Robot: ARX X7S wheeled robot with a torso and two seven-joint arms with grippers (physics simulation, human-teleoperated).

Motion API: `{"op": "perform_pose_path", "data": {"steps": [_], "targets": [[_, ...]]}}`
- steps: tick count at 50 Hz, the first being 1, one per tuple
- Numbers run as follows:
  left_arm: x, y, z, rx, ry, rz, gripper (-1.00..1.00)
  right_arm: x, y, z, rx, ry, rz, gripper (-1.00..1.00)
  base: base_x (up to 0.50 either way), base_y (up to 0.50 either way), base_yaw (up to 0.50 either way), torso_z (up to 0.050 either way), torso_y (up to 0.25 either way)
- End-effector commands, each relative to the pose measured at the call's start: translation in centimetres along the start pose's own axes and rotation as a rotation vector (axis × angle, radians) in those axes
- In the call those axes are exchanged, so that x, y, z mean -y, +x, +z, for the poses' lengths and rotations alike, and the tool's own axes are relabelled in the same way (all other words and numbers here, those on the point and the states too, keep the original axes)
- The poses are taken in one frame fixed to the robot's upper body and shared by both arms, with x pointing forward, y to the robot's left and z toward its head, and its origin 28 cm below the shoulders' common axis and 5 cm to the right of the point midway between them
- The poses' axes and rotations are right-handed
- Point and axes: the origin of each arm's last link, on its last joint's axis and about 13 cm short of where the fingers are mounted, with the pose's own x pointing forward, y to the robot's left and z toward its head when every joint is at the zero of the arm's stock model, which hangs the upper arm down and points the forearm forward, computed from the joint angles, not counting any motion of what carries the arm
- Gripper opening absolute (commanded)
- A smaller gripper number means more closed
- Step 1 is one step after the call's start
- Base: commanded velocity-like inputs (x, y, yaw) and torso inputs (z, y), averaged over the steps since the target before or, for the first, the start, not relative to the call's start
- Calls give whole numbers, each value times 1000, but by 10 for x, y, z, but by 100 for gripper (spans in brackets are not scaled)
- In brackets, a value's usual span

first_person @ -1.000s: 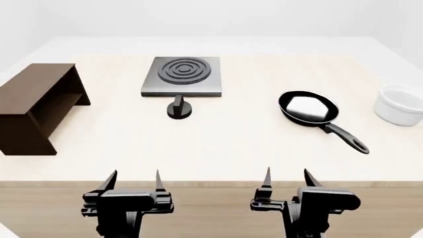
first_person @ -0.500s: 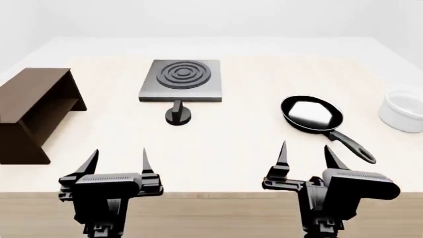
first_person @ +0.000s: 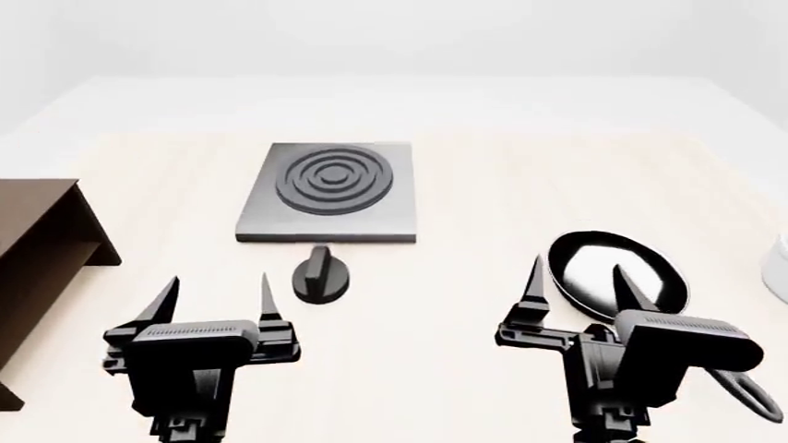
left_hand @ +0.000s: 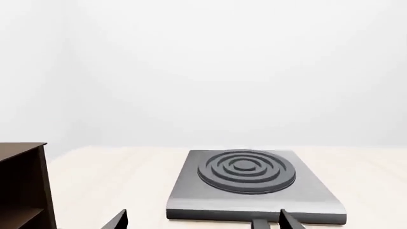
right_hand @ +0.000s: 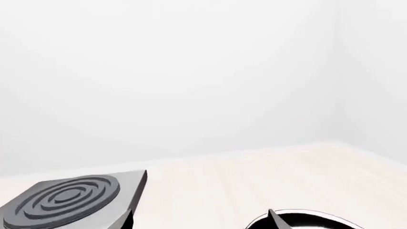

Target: Turn on the stove and put the frying pan on it.

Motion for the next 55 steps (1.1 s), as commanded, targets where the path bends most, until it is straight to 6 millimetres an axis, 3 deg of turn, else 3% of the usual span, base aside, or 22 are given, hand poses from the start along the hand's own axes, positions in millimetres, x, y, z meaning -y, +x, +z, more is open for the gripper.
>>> {"op": "perform_pose_path", "data": {"steps": [1,16,32,44,55], "targets": [[0,0,0,-2,-2,5,100,1,0,0,0,2,-4,100,500,0,0,0,0],[0,0,-1,-3,-3,6,100,0,0,-3,-6,-36,-12,100,497,0,0,0,1],[-17,5,-7,-25,66,89,100,0,-1,-7,-30,-46,14,100,15,0,0,0,0],[-36,0,-31,-104,132,182,100,0,-2,-7,-35,-41,15,100,0,0,0,0,0],[-33,-7,-54,-152,171,170,100,0,-3,-8,-40,-43,22,100,0,0,0,0,0]]}}
